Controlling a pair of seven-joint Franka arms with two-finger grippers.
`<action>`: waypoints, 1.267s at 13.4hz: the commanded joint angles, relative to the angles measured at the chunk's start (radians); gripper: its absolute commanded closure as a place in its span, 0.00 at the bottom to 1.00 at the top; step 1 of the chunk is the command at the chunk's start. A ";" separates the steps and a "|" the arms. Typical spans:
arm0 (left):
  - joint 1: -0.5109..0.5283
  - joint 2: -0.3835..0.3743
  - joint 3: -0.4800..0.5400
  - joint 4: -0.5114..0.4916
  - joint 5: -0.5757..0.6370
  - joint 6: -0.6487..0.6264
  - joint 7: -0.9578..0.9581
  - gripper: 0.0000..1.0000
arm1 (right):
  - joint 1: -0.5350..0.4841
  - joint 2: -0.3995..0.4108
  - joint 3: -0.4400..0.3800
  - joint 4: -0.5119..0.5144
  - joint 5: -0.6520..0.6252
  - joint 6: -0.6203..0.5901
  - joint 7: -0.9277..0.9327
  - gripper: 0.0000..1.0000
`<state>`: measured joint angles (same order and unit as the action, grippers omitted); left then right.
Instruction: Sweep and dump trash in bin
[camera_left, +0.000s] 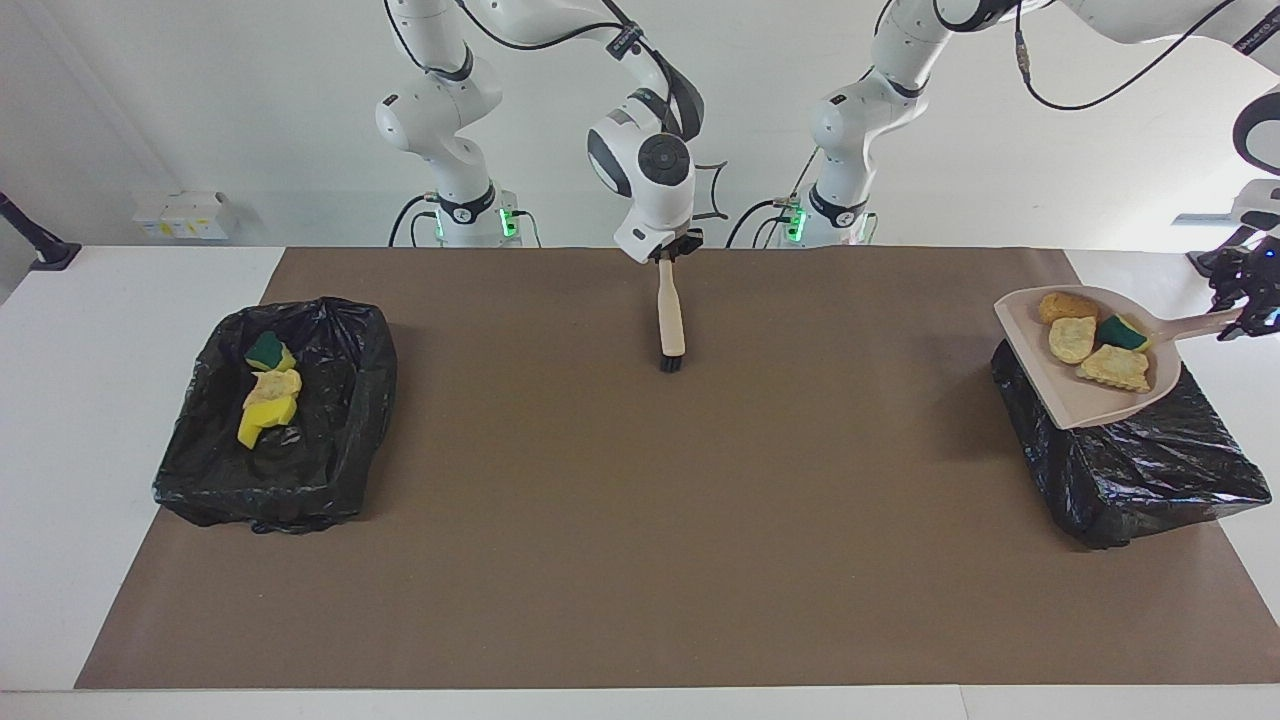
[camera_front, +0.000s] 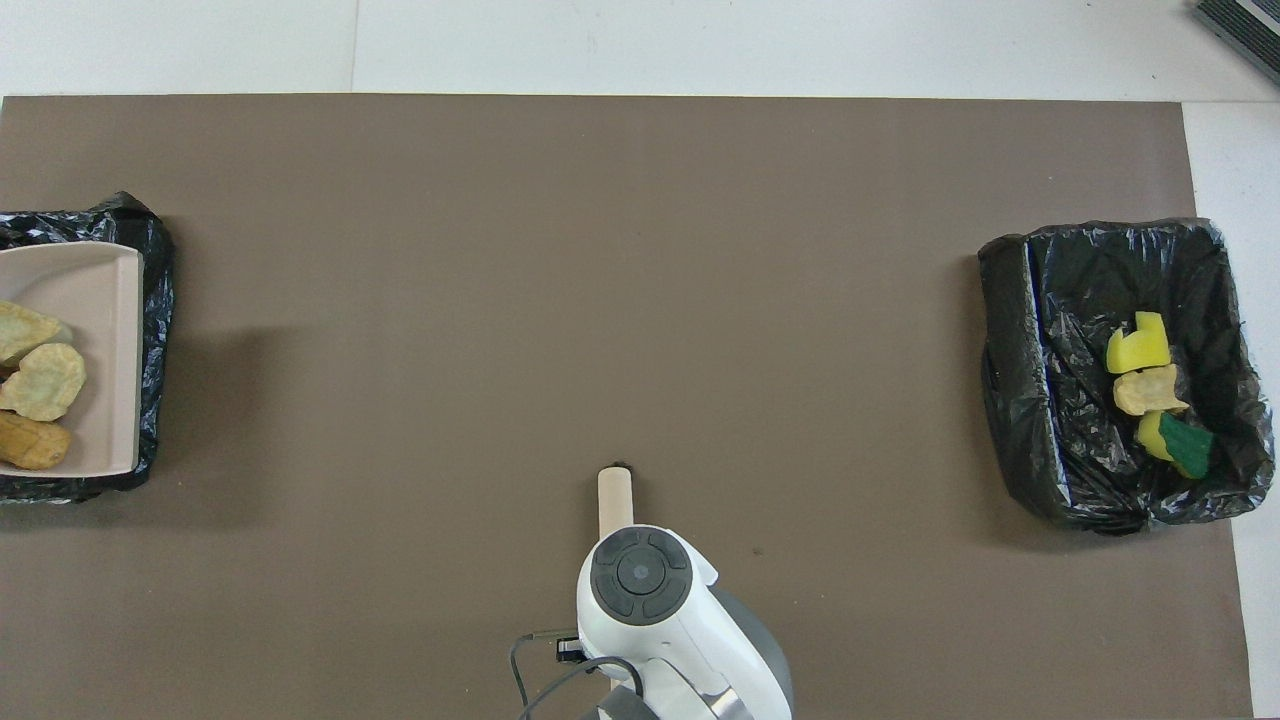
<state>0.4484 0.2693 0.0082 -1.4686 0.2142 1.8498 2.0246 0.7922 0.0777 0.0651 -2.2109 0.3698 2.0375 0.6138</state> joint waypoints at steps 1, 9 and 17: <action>-0.014 0.051 -0.004 0.076 0.144 0.060 -0.055 1.00 | -0.004 0.001 -0.002 -0.018 -0.002 0.026 -0.029 0.09; -0.160 -0.019 -0.005 -0.072 0.715 0.040 -0.357 1.00 | -0.076 0.030 -0.014 0.086 -0.150 0.026 0.032 0.00; -0.215 -0.159 -0.019 -0.156 1.012 -0.027 -0.485 1.00 | -0.362 -0.006 -0.013 0.261 -0.434 -0.011 -0.083 0.00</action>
<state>0.2519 0.1833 -0.0130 -1.5862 1.2090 1.8364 1.5533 0.4793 0.0728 0.0393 -1.9833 -0.0099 2.0514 0.5840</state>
